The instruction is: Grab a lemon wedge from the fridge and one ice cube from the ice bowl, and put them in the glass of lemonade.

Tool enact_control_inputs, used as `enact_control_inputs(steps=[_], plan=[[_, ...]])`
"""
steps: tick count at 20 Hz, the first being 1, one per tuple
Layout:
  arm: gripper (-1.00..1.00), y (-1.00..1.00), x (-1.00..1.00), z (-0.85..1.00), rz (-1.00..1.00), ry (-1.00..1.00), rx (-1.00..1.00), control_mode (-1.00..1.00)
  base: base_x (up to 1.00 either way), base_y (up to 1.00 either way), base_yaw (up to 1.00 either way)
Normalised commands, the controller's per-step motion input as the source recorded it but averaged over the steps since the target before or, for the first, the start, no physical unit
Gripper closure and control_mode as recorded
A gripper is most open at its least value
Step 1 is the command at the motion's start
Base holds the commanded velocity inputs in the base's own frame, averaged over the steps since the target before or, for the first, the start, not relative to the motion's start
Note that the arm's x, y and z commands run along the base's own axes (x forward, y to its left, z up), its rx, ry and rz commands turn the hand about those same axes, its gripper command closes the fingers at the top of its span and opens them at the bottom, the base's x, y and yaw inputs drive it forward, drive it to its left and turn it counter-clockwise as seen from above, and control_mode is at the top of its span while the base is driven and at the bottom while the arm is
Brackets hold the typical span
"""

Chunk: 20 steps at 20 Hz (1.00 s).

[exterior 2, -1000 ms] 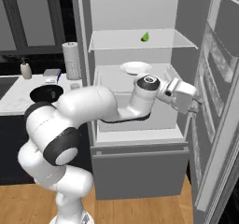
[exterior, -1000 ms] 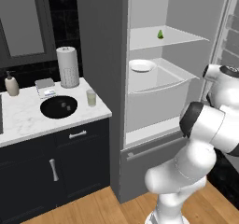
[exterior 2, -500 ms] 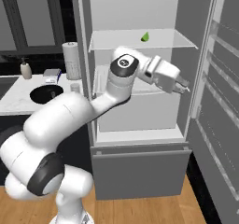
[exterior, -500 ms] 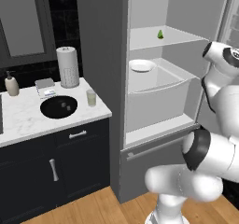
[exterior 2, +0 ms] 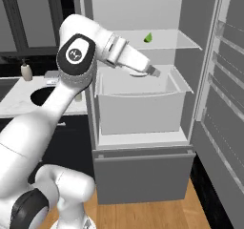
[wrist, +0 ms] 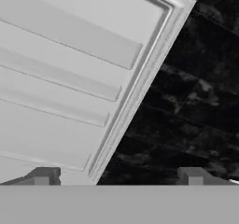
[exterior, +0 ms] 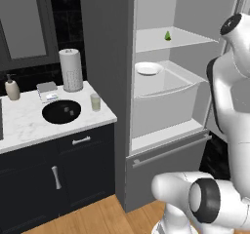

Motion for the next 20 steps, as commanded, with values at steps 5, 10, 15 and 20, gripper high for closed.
enact_control_inputs(steps=[5, 10, 15, 20], plan=[[-1.0, 0.97, -0.35, 0.4, 0.12, -0.4, 0.38, -1.0, 0.0, 0.0, 0.0], [-1.0, 0.87, -0.35, 0.04, 0.17, -0.38, 0.47, -1.0, 0.0, 0.0, 0.0], [-1.0, 0.89, -0.24, -0.01, 0.34, -0.24, 0.37, -1.0, 0.0, 0.0, 0.0], [-1.0, 0.79, -0.12, -0.1, 0.55, -0.23, 0.2, -1.0, 0.0, 0.0, 0.0]])
